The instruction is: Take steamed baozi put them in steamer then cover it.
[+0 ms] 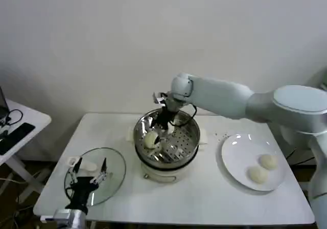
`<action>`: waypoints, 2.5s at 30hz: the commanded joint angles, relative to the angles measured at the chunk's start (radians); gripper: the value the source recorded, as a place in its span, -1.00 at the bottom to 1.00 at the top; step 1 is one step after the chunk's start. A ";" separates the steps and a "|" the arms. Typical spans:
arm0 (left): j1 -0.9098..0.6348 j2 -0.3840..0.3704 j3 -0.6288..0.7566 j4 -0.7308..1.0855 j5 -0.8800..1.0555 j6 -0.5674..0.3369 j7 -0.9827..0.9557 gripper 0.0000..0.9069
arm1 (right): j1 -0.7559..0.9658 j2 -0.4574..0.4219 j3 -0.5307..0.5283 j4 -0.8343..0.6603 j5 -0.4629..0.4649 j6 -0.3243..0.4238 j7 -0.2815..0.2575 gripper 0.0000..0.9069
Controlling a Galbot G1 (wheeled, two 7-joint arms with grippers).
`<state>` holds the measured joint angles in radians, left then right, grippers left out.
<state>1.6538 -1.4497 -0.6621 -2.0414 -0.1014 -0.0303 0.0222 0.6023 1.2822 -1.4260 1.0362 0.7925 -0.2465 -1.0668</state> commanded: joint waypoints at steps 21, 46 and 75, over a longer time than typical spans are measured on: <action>0.015 0.010 -0.001 -0.037 -0.010 0.047 -0.002 1.00 | -0.113 -0.898 0.189 0.423 -0.514 0.186 -0.111 1.00; 0.030 0.002 -0.008 -0.014 0.003 0.032 -0.004 1.00 | -0.617 -0.864 0.510 0.255 -0.801 0.241 -0.077 1.00; 0.024 -0.001 -0.009 0.002 -0.002 0.032 -0.005 1.00 | -0.630 -0.745 0.503 0.159 -0.849 0.234 -0.067 1.00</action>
<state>1.6788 -1.4490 -0.6709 -2.0395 -0.1030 0.0008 0.0175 -0.0192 0.5179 -0.9262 1.2109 -0.0359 -0.0107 -1.1275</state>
